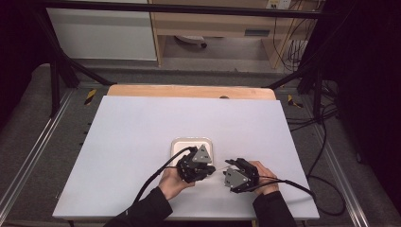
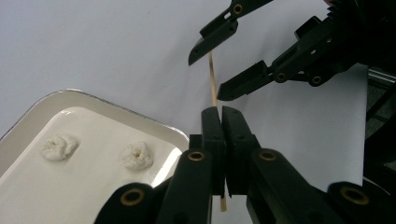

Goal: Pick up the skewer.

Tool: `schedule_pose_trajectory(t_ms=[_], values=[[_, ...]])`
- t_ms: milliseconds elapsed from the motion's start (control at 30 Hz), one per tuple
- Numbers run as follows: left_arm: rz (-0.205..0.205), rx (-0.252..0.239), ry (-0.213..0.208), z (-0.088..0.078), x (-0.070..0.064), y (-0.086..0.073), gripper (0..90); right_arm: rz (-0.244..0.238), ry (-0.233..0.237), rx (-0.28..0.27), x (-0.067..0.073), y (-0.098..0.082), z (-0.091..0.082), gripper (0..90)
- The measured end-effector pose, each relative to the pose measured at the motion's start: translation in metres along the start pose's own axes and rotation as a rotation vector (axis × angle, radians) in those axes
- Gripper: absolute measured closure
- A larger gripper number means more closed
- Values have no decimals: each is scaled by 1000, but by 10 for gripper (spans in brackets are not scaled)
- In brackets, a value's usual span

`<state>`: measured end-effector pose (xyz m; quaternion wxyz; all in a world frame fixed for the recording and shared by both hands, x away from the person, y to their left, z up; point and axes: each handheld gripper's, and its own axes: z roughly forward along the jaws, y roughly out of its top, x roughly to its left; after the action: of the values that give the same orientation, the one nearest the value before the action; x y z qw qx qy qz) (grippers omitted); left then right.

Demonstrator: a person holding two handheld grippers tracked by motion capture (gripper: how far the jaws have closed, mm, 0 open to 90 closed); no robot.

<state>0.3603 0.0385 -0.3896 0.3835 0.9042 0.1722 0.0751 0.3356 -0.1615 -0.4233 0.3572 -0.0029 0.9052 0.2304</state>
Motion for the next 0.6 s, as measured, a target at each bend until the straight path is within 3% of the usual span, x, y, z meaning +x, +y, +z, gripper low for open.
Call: schedule_pose_trajectory(t_ms=[267,533,600], values=[[10,7,-11,2,-3,1,887,-76,8,9,1,-1,0,724],[17,13,-16,3,-4,1,887,-123,26,9,2,-2,0,786],[17,14,-17,3,-4,1,887,-159,18,4,1,-2,1,813]])
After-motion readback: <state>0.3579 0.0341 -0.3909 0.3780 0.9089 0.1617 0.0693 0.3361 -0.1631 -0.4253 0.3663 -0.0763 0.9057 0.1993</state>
